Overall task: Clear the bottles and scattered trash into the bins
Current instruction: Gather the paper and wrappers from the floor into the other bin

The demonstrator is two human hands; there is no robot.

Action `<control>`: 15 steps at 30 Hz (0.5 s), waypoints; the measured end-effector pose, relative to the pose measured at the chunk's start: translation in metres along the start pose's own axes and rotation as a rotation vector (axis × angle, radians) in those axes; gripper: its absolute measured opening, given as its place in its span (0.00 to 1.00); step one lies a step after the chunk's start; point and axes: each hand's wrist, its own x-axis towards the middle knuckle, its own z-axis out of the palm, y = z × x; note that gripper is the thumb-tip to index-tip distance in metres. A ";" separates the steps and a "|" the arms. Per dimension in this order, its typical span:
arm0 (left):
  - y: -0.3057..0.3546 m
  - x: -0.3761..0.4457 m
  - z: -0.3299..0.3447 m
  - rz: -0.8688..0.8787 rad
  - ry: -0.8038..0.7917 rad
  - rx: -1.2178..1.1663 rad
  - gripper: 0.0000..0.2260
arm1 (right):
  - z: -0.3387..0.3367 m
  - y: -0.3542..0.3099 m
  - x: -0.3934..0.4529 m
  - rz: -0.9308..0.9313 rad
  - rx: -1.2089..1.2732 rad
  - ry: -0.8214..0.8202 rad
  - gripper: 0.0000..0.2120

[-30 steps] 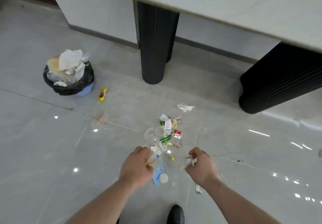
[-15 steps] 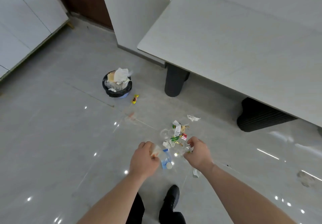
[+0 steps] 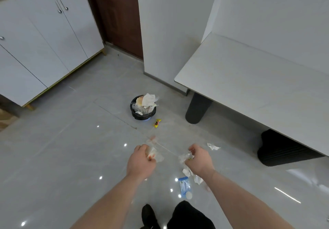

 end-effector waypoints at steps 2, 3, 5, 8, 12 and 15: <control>-0.004 0.011 -0.017 0.003 0.005 0.001 0.10 | 0.003 -0.020 0.006 -0.017 -0.006 -0.003 0.21; -0.005 0.017 -0.023 0.002 0.010 -0.001 0.10 | 0.005 -0.028 0.010 -0.023 -0.010 -0.006 0.21; -0.007 0.033 -0.035 -0.003 0.021 -0.004 0.10 | 0.005 -0.045 0.022 -0.032 -0.029 -0.011 0.20; -0.005 0.061 -0.049 0.001 0.024 -0.004 0.11 | 0.003 -0.070 0.048 -0.055 -0.052 -0.023 0.21; -0.001 0.105 -0.071 0.006 0.029 0.006 0.10 | 0.000 -0.104 0.094 -0.078 -0.054 -0.036 0.21; 0.000 0.137 -0.090 0.008 0.041 0.044 0.09 | -0.002 -0.132 0.124 -0.071 -0.030 -0.060 0.21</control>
